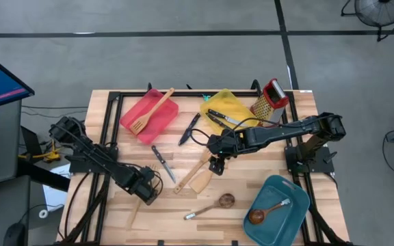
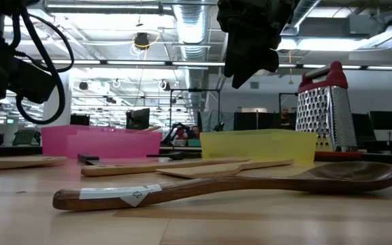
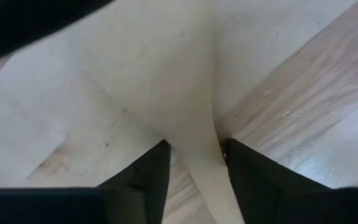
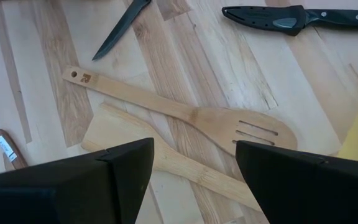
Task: Pick & Place Kitchen Items
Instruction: Put the wooden serving fork into the blue bin
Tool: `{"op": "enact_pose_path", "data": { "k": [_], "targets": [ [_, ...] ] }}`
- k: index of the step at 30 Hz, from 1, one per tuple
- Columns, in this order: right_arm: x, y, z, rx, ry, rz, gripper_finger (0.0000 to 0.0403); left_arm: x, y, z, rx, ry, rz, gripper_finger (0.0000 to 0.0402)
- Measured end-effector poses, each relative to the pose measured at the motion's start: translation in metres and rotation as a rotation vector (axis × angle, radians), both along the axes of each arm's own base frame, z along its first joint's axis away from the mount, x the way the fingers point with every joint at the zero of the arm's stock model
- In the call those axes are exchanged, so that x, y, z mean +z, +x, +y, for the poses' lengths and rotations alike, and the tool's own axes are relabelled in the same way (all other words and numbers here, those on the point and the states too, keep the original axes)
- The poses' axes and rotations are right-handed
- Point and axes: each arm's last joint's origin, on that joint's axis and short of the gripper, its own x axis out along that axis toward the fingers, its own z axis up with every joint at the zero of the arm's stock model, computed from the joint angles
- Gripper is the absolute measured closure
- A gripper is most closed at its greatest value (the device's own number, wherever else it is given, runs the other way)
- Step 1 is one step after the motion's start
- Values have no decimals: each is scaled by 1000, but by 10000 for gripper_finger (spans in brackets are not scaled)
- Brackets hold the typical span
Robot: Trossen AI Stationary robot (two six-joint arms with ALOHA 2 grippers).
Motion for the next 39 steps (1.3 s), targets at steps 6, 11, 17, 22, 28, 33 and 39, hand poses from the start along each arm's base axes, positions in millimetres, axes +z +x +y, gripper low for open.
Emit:
{"op": "enact_pose_path", "data": {
  "k": [6, 11, 17, 22, 28, 33, 39],
  "targets": [
    [0, 0, 0, 0, 0, 0, 163, 0, 0, 1, -1, 21, -7, 322],
    [0, 0, 0, 0, 0, 0, 163, 4, 0, 1, -3, 16, -32, 342],
    [0, 0, 0, 0, 0, -5, 163, 30, -5, 6, 2, -12, -157, 346],
    [1, 1, 0, -1, 1, -14, 163, 61, -13, 13, 14, -75, -298, 347],
    [2, 4, 0, -1, 5, -43, 163, 102, -30, 30, 54, -109, -537, 347],
    [3, 5, 0, -2, 7, -63, 163, 133, -48, 48, 82, -87, -775, 347],
    [3, 5, 0, -7, 10, -63, 163, 165, -65, 63, 41, -89, -1045, 347]
  ]
}}
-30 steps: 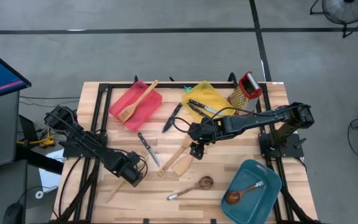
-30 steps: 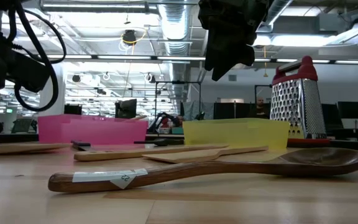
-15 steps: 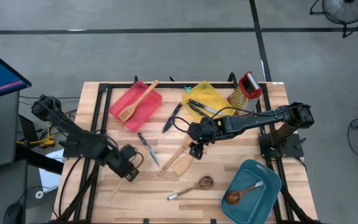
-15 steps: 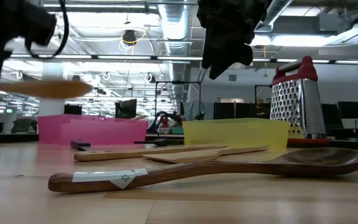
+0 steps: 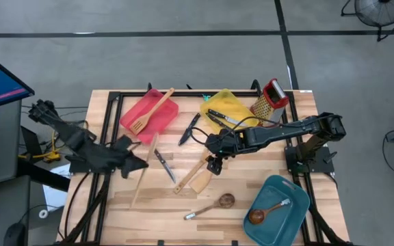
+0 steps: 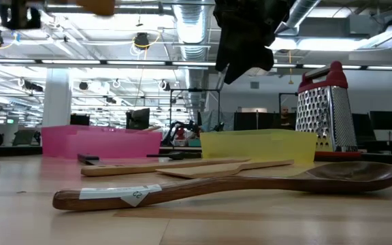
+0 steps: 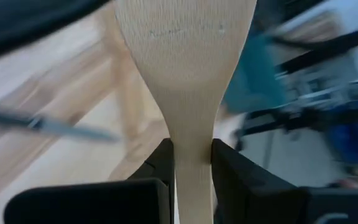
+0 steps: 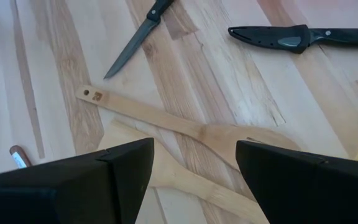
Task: Pick & Place Kitchen Items
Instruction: Put the wooden serving fork into the blue bin
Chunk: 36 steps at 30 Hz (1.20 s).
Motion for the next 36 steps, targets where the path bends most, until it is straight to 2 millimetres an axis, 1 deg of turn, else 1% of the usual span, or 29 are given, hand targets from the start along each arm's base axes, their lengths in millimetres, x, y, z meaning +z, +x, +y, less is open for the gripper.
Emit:
{"op": "enact_pose_path", "data": {
  "k": [5, 12, 15, 21, 26, 36],
  "targets": [
    [2, 2, -1, -4, 4, -30, 163, 26, -4, 2, -107, 58, -239, 347],
    [5, 7, -5, -18, 11, -79, 163, 60, -5, -3, -331, 138, -599, 347],
    [6, 8, -7, -23, 13, -98, 163, 70, -7, -5, -410, 167, -732, 347],
    [8, 10, -6, -18, 12, -126, 163, 85, -12, -7, -519, 241, -941, 346],
    [8, 10, -6, -18, 12, -128, 163, 90, -15, -7, -561, 270, -1032, 345],
    [8, 10, -6, -20, 15, -128, 163, 90, -15, -7, -569, 293, -1040, 345]
  ]
}}
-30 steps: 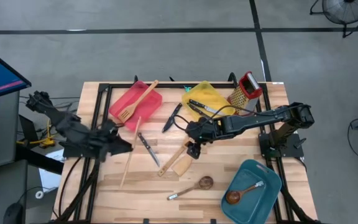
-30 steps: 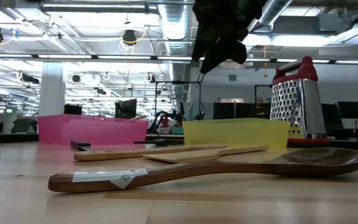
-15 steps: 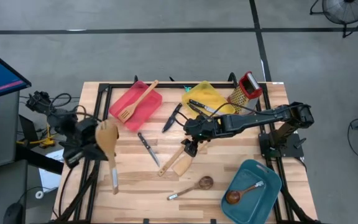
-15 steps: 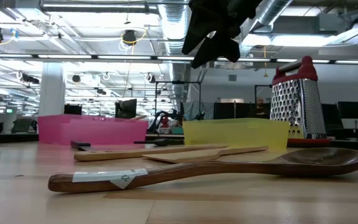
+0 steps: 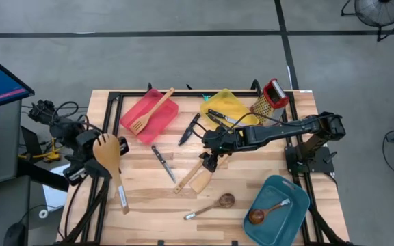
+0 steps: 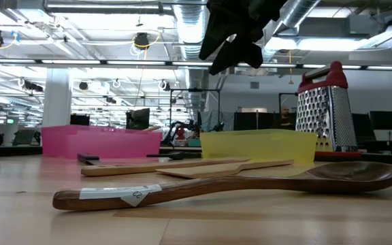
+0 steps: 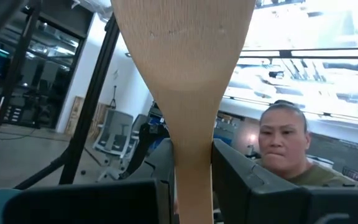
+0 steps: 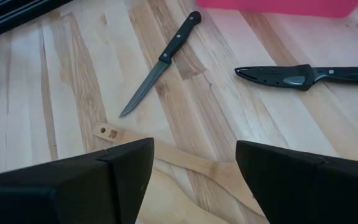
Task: Pick & Place Kitchen Items
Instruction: Put the wooden serving fork into the blue bin
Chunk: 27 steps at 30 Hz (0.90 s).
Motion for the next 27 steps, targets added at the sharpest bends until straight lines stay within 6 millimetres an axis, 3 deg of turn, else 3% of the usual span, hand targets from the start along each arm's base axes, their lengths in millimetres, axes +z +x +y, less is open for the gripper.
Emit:
{"op": "enact_pose_path", "data": {
  "k": [5, 11, 17, 27],
  "targets": [
    [0, 0, 1, 3, 1, 0, 163, -7, 3, -1, 18, 55, 63, 345],
    [0, 0, 2, 14, 17, 0, 163, -30, 16, -4, 201, 203, 243, 345],
    [0, 0, 2, 0, 37, -3, 163, -58, 34, -2, 563, 346, 463, 345],
    [5, 5, 1, -21, 63, -77, 163, -85, 74, 19, 1159, 439, 617, 345]
  ]
}}
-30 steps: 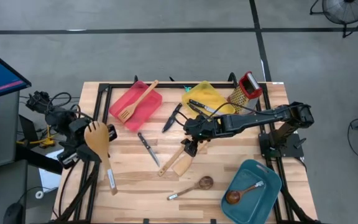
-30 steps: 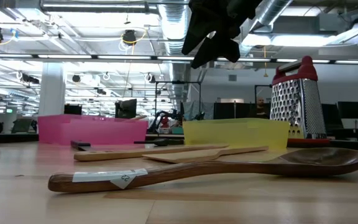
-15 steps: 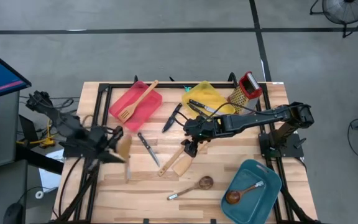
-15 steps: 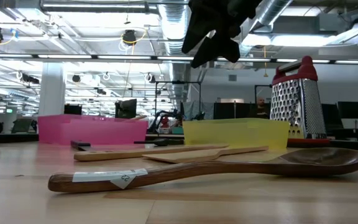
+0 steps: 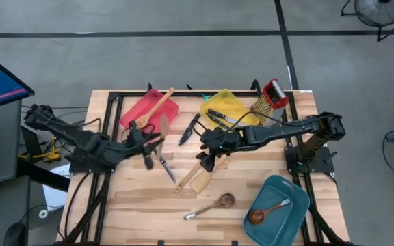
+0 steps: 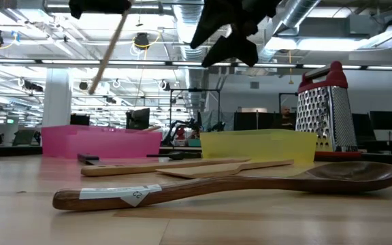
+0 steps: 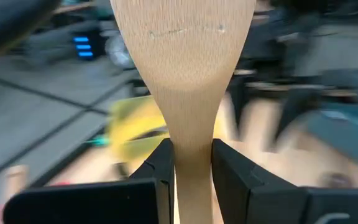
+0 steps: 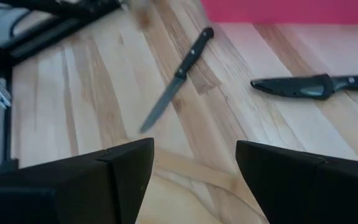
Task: Pick & Place Kitchen Items
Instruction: Put the wooden serving fork into the blue bin
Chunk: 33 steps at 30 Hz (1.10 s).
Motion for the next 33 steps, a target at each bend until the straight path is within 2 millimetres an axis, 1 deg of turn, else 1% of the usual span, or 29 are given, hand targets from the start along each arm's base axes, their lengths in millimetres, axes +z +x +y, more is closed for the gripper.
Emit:
{"op": "enact_pose_path", "data": {
  "k": [4, 7, 10, 13, 16, 20, 25, 33],
  "targets": [
    [6, 6, -4, -14, 9, -83, 163, -10, 14, 12, 139, 47, 43, 345],
    [14, 11, -9, -33, 4, -179, 163, -17, 23, 20, 193, 63, 79, 345],
    [22, 16, -15, -50, -57, -270, 163, -24, 31, 27, 228, 90, 126, 345],
    [38, 20, -22, -75, -154, -321, 163, -29, 36, 31, 248, 118, 163, 345],
    [52, 22, -27, -102, -240, -361, 163, -31, 39, 32, 255, 119, 167, 345],
    [66, 24, -31, -122, -302, -394, 163, -31, 39, 32, 254, 117, 163, 345],
    [70, 24, -32, -122, -309, -405, 163, -31, 40, 32, 255, 115, 158, 345],
    [78, 26, -37, -147, -309, -485, 163, -30, 40, 31, 253, 109, 145, 345]
  ]
}}
